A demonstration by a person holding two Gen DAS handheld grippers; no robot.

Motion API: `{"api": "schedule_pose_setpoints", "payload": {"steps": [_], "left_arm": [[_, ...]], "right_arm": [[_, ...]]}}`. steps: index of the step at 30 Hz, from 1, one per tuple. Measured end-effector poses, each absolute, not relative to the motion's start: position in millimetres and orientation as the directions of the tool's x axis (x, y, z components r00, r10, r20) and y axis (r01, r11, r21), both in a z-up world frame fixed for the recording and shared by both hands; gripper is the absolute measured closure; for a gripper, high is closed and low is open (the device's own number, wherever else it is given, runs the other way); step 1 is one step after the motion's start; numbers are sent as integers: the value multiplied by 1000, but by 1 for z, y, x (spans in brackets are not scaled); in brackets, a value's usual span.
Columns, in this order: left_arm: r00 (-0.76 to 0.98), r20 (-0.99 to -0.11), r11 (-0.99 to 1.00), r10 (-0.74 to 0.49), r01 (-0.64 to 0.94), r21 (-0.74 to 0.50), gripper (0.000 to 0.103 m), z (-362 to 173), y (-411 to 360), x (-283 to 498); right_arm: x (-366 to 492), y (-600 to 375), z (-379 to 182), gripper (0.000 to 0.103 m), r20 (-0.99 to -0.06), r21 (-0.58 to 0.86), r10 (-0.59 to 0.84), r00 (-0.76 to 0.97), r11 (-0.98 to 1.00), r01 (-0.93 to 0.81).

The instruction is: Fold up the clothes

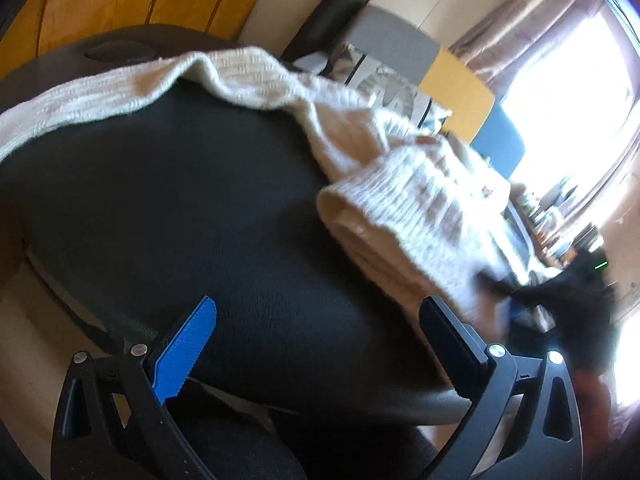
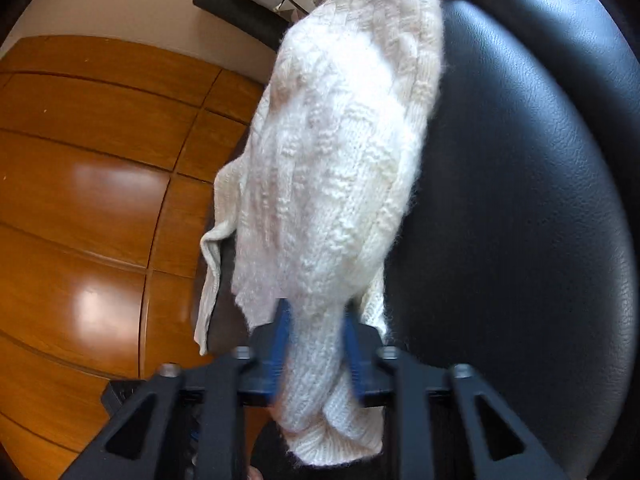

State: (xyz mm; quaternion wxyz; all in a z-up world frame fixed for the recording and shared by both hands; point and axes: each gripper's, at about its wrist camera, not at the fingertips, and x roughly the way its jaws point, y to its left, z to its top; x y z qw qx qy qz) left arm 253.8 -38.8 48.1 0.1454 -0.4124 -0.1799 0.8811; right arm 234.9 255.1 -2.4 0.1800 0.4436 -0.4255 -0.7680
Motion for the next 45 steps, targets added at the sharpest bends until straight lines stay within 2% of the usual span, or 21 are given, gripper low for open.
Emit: {"api": "schedule_pose_setpoints", "payload": {"steps": [4, 7, 8, 11, 13, 14, 15, 17, 19, 21, 23, 25, 28, 31, 36, 40, 45], "left_arm": [[-607, -689, -907, 395, -140, -396, 0, 48, -31, 256], [-602, -692, -907, 399, -149, -393, 0, 49, -30, 259], [-601, -692, -907, 399, -149, -394, 0, 49, -30, 260], [-591, -701, -908, 399, -150, -391, 0, 50, -27, 256], [-578, -711, -910, 401, -159, -384, 0, 51, -22, 252], [-570, -714, -908, 406, -165, -385, 0, 52, -18, 250], [-562, -712, -902, 420, -173, -395, 0, 53, -13, 248], [-545, -712, -892, 443, -188, -411, 0, 55, -3, 243], [-523, -729, -894, 441, -192, -404, 0, 53, 9, 234], [-530, -747, -915, 401, -197, -351, 0, 53, 22, 224], [-531, -771, -936, 352, -217, -277, 0, 51, 37, 218], [-546, -792, -955, 272, -257, -151, 0, 47, 55, 216], [-599, -773, -955, 209, -296, -28, 0, 41, 72, 220], [-624, -743, -960, 242, -266, -89, 0, 38, 65, 222], [-589, -779, -964, 214, -254, -73, 0, 39, 70, 215], [-552, -809, -967, 202, -243, -75, 0, 37, 71, 210], [-565, -795, -965, 221, -244, -95, 1, 36, 68, 213]], "right_arm": [[253, 275, 54, 92, -501, 745, -545, -672, -667, -14], [273, 306, 82, 92, -511, 669, -414, -753, -742, -46], [278, 319, 84, 96, -529, 643, -365, -766, -761, -81], [288, 367, 74, 97, -626, 544, -189, -757, -801, -249], [297, 395, 50, 95, -736, 427, -62, -674, -815, -391], [302, 401, 45, 93, -772, 387, -31, -634, -815, -432], [312, 405, 45, 95, -784, 365, -1, -621, -810, -459], [329, 409, 49, 79, -785, 306, 99, -612, -797, -521], [338, 400, 63, 76, -762, 225, 227, -607, -786, -576], [346, 391, 80, 75, -684, 259, 230, -693, -811, -525], [339, 372, 90, 74, -630, 267, 146, -762, -882, -389], [314, 345, 87, 74, -658, 174, 67, -750, -955, -238], [283, 315, 52, 72, -763, 13, 67, -643, -993, -119], [291, 303, 40, 69, -682, -49, 109, -723, -993, -103], [310, 300, 35, 69, -580, -3, 130, -804, -988, -157], [300, 303, 35, 69, -575, 9, 125, -808, -987, -159], [299, 305, 35, 69, -586, 33, 105, -804, -988, -154]]}}
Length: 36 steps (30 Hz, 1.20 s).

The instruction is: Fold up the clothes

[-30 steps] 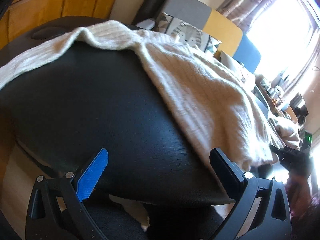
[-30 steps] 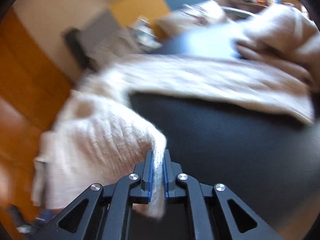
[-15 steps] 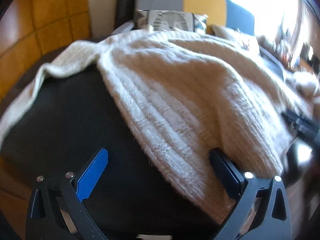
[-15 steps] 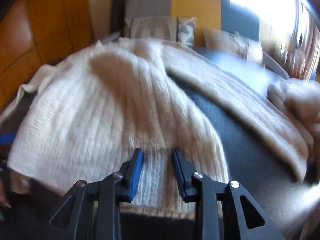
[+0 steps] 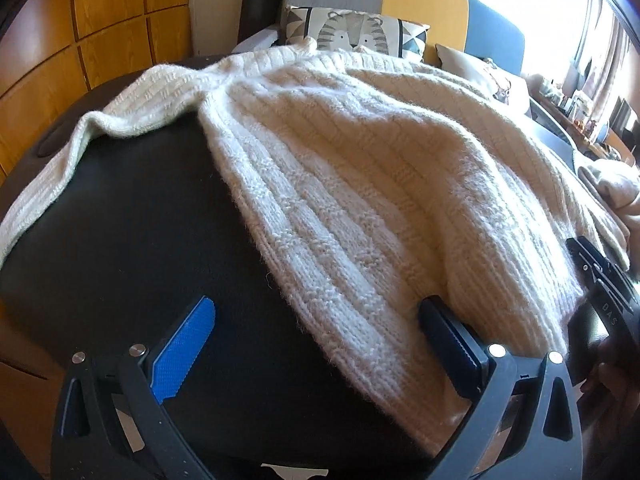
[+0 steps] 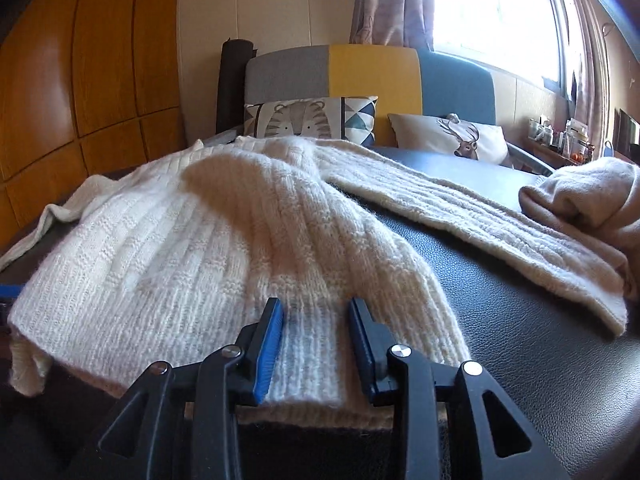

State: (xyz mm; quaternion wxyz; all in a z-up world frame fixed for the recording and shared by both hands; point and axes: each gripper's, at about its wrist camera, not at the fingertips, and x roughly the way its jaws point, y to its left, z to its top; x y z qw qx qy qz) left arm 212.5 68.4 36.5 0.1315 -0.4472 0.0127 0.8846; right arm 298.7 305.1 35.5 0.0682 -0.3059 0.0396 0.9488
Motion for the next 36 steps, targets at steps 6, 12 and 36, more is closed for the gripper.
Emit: {"api": "schedule_pose_setpoints", "payload": {"steps": [6, 12, 36], "left_arm": [[-578, -763, -948, 290, -285, -145, 59, 44, 60, 217], [-522, -756, -917, 395, -269, -294, 87, 45, 39, 208], [-577, -802, -985, 156, -155, -81, 69, 61, -75, 187]], "right_arm": [[300, 302, 26, 69, -589, 25, 114, -800, -987, -158], [295, 297, 26, 69, -600, -1, 136, -788, -986, -169], [328, 245, 40, 68, -783, 266, -158, -602, -959, -95]]}}
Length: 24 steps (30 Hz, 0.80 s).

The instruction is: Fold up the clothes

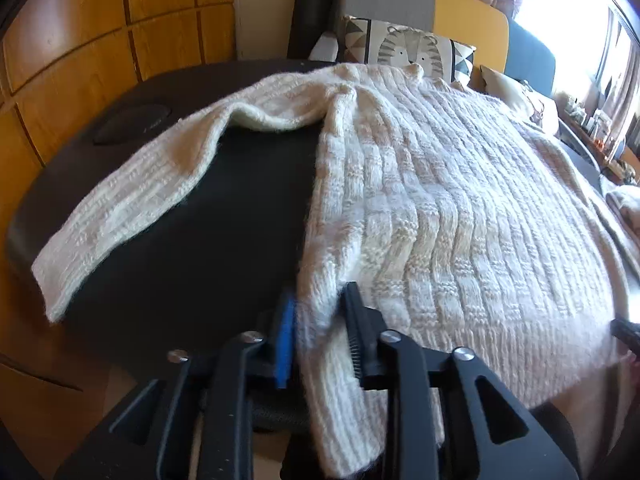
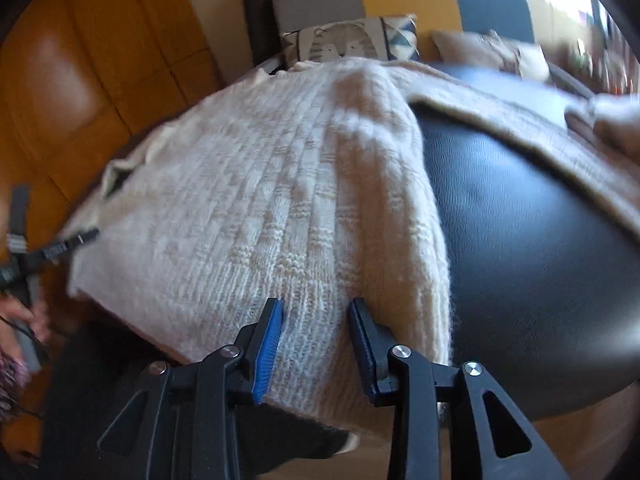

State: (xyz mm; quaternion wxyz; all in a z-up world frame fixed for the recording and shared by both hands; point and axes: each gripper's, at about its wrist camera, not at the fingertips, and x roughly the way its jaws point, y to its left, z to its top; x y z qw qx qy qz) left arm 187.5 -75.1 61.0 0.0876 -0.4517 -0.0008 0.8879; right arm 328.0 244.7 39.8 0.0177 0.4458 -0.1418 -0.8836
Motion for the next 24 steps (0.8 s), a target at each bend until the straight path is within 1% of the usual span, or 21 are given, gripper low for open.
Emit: {"api": "schedule_pose_setpoints", "payload": {"steps": [3, 4, 5, 7, 8, 10, 11, 13, 16, 17, 18, 19, 20, 21, 22, 23, 24], "left_arm": [[-616, -777, -991, 130, -71, -110, 62, 77, -93, 193], [-632, -765, -991, 124, -46, -122, 53, 82, -96, 194], [-647, -751, -989, 131, -31, -146, 41, 86, -97, 194], [-673, -724, -980, 151, -7, -198, 29, 95, -96, 192], [-675, -716, -973, 178, -10, -232, 27, 96, -91, 188], [-656, -719, -960, 229, -30, -279, 27, 97, -72, 178], [-639, -729, -959, 246, -52, -278, 27, 94, -58, 172], [-604, -761, -970, 238, -110, -215, 27, 85, -27, 162], [-561, -818, -978, 129, -206, -13, 27, 60, 13, 151], [-567, -819, -973, 91, -227, 49, 23, 53, 20, 151], [-600, -797, -968, 70, -234, 91, 20, 51, 21, 157], [-633, -773, -962, 49, -238, 133, 12, 49, 22, 162], [-648, -760, -960, 41, -237, 150, 7, 48, 20, 165], [-632, -773, -967, 58, -228, 114, 5, 46, 14, 163], [-607, -790, -975, 85, -214, 60, 0, 44, 5, 158], [-591, -799, -979, 107, -203, 19, 0, 44, -2, 155], [-594, -796, -979, 112, -205, 15, 0, 44, -3, 155]], "right_arm": [[332, 251, 50, 69, -771, 287, -167, -614, -952, -102], [335, 252, 56, 69, -752, 282, -150, -642, -953, -108], [337, 253, 62, 68, -730, 281, -136, -669, -953, -113], [335, 255, 69, 68, -699, 286, -123, -704, -951, -117], [331, 255, 71, 68, -693, 285, -120, -711, -951, -117], [314, 255, 70, 67, -712, 264, -116, -692, -958, -111], [305, 253, 68, 67, -722, 238, -101, -685, -965, -108], [289, 247, 63, 67, -736, 176, -66, -674, -980, -96], [269, 237, 49, 67, -770, 73, -10, -638, -995, -73], [268, 235, 44, 65, -774, 50, 1, -633, -997, -63], [271, 234, 42, 65, -764, 41, 3, -645, -998, -52], [275, 236, 40, 64, -757, 53, -10, -653, -998, -47], [280, 241, 38, 63, -753, 85, -35, -657, -995, -45], [286, 246, 36, 62, -749, 117, -60, -660, -992, -44], [291, 251, 34, 60, -743, 149, -84, -664, -988, -42], [295, 257, 32, 60, -730, 192, -116, -673, -981, -39], [299, 265, 29, 60, -710, 243, -154, -687, -969, -34]]}}
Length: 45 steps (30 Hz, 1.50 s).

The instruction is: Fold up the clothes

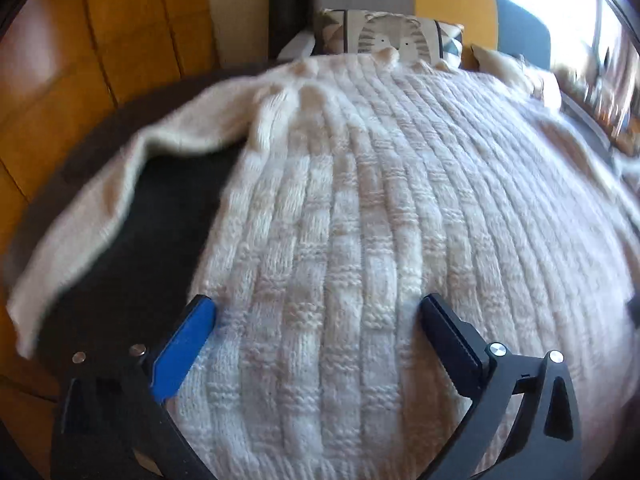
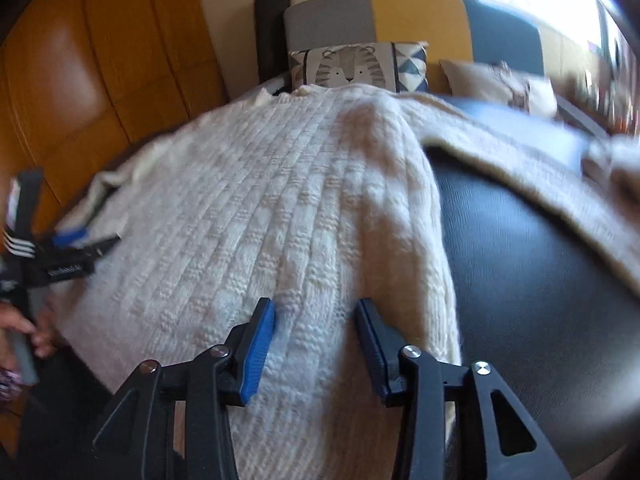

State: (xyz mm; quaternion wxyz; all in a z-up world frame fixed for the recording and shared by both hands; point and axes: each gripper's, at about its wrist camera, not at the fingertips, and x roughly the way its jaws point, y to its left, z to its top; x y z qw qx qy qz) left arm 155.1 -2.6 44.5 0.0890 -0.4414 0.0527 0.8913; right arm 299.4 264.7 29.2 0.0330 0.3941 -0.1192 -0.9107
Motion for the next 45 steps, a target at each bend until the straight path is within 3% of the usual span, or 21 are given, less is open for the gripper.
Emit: {"api": "schedule_pose_setpoints", "payload": {"steps": [4, 10, 14, 17, 19, 26, 31, 34, 36, 39, 42, 45], "left_arm": [[-628, -776, -976, 58, -198, 88, 0, 49, 5, 162], [-623, -779, -975, 73, -209, 75, 0, 47, -2, 164], [-623, -779, -976, 72, -205, 74, 0, 47, 0, 165], [-624, -778, -978, 66, -196, 74, 0, 46, 2, 163], [-625, -778, -978, 63, -194, 77, 0, 45, 2, 163], [-628, -777, -977, 51, -194, 92, 0, 45, 3, 164], [-628, -777, -976, 49, -196, 97, 0, 46, 3, 164], [-627, -778, -978, 52, -189, 87, 0, 45, 2, 162], [-628, -777, -980, 48, -180, 84, 0, 44, 2, 161], [-631, -775, -982, 38, -166, 87, 0, 44, 4, 159], [-631, -775, -984, 41, -158, 76, 0, 43, 2, 158], [-632, -774, -986, 41, -153, 73, 0, 42, 1, 157]], "right_arm": [[304, 265, 29, 59, -686, 239, -160, -710, -971, -12], [317, 276, 46, 59, -664, 293, -188, -724, -956, -21], [338, 329, 64, 56, -573, 441, -110, -812, -876, -193], [332, 375, 59, 55, -658, 515, -43, -752, -755, -406], [318, 393, 56, 54, -690, 530, -58, -721, -719, -449], [212, 357, 81, 54, -722, 308, 9, -691, -891, -334], [134, 352, 80, 61, -717, 60, 198, -669, -938, -343], [96, 361, 52, 61, -813, -17, 177, -555, -960, -281], [88, 367, 43, 59, -813, -70, 186, -551, -972, -225], [84, 392, 40, 56, -801, -69, 208, -561, -964, -258], [88, 420, 36, 56, -783, 28, 185, -594, -944, -330], [86, 418, 39, 55, -784, 10, 192, -590, -947, -321]]}}
